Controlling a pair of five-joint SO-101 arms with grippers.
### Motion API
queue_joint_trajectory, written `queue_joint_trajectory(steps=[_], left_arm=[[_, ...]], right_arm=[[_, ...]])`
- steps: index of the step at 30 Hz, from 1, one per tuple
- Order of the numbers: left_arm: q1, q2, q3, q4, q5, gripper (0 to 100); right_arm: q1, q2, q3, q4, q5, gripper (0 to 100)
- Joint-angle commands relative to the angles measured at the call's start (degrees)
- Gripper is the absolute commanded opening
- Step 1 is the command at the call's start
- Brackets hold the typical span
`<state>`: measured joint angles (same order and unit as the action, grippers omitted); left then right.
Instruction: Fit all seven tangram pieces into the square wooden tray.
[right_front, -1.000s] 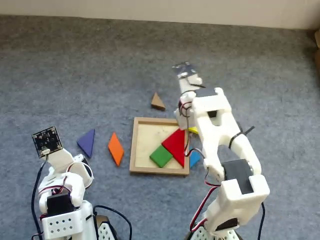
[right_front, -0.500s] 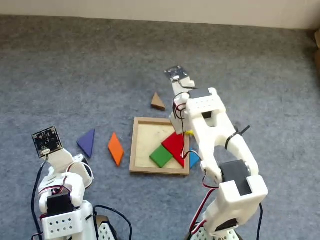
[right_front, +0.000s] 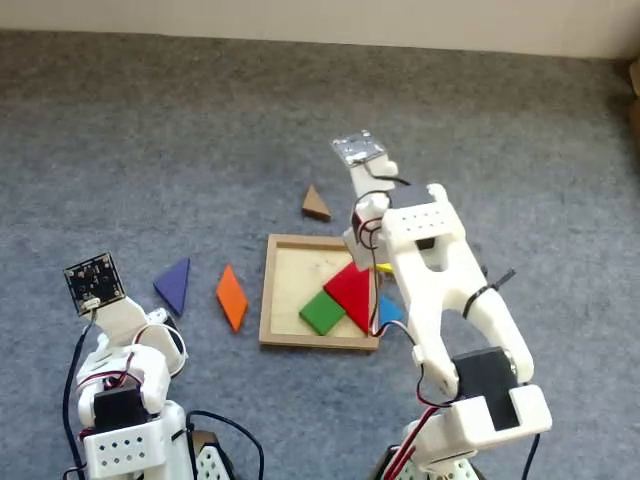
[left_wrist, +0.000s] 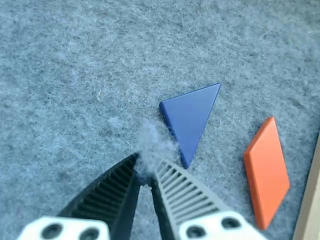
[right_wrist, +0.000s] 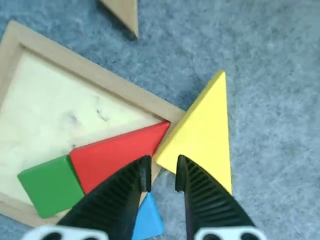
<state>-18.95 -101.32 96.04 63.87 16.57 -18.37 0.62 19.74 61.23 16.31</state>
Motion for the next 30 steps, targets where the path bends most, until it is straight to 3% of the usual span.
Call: queue_joint_trajectory(steps=[1, 13, 30], left_arm=[[-0.7, -1.4, 1.2, -0.4, 0.4, 1], [-0.7, -1.4, 1.2, -0.4, 0.4, 1], [-0.7, -1.4, 1.2, -0.4, 0.4, 1]], right_arm=[[3.3, -3.2, -0.7, -1.4, 0.7, 8.7], [3.2, 7.6, -4.5, -0.9, 5.8, 8.7], [-7.6, 8.0, -2.5, 2.0, 5.9, 8.7]])
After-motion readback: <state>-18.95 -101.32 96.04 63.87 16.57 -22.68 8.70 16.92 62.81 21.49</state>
